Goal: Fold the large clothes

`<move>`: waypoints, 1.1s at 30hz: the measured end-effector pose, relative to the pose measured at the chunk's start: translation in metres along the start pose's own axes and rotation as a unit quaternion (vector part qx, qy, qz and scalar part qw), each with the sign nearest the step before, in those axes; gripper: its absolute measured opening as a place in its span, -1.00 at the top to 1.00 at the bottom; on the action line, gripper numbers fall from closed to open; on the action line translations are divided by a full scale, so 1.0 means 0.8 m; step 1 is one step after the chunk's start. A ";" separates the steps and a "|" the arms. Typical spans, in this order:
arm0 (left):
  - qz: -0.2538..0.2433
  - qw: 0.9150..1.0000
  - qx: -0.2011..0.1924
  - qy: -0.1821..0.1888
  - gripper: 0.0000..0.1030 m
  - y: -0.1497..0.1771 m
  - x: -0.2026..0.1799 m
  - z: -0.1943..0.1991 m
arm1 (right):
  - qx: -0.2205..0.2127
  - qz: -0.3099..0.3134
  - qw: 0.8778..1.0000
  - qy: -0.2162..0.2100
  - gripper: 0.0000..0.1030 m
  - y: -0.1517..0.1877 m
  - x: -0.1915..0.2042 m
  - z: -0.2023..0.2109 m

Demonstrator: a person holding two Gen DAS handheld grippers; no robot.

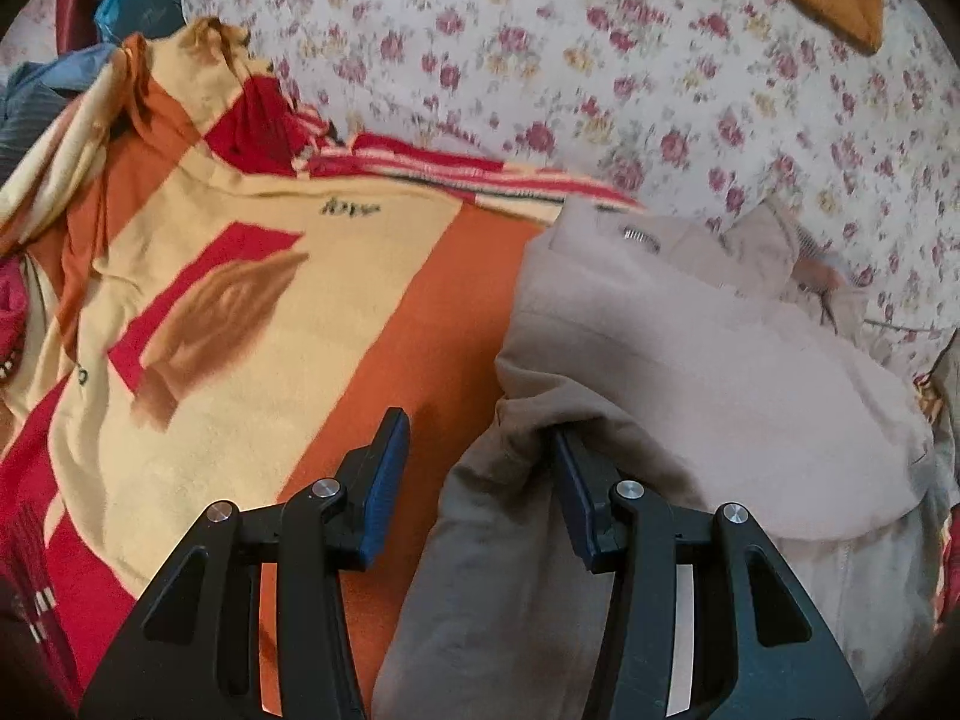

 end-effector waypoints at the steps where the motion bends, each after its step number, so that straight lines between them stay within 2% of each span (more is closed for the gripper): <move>1: 0.000 1.000 -0.006 -0.001 0.10 -0.002 -0.001 0.003 | 0.005 0.009 1.000 -0.009 0.03 0.000 0.010 -0.006; 5: -0.015 0.999 -0.026 -0.019 0.10 -0.006 -0.006 0.009 | 0.053 0.064 0.996 -0.016 0.04 0.009 0.043 -0.049; 9: -0.021 0.999 -0.046 -0.016 0.10 -0.010 -0.004 0.020 | 0.100 0.071 0.992 0.010 0.04 0.019 0.038 -0.091; 12: -0.019 0.998 -0.066 -0.006 0.10 -0.014 0.001 0.036 | 0.098 0.056 0.994 0.016 0.04 0.019 0.025 -0.093; 16: -0.020 0.997 -0.073 0.005 0.10 -0.015 0.000 0.048 | 0.108 0.061 0.992 0.015 0.08 0.028 0.015 -0.088; 21: -0.051 0.996 -0.075 -0.015 0.10 -0.008 -0.002 0.053 | 0.121 0.073 0.990 0.015 0.08 0.035 0.016 -0.083; 27: -0.032 0.994 -0.090 -0.043 0.10 -0.003 0.022 0.063 | 0.121 0.065 0.990 0.013 0.08 0.037 0.018 -0.069; 31: 0.010 0.996 -0.083 0.001 0.10 -0.007 0.040 0.066 | 0.109 0.062 0.992 0.010 0.07 0.036 0.026 -0.049; 33: 0.019 0.996 -0.079 0.021 0.03 -0.009 0.037 0.065 | 0.092 0.064 0.994 0.005 0.06 0.032 0.031 -0.035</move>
Point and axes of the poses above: each gripper's, at about its wrist camera, not at the fingertips, and z roughly against the way its jaws point, x to its left, y to its underside, the point moved 2 cm from there along -z, roughly the way its jaws point, and after that the axes turned 11 degrees about -y, right-handed, at the moved point
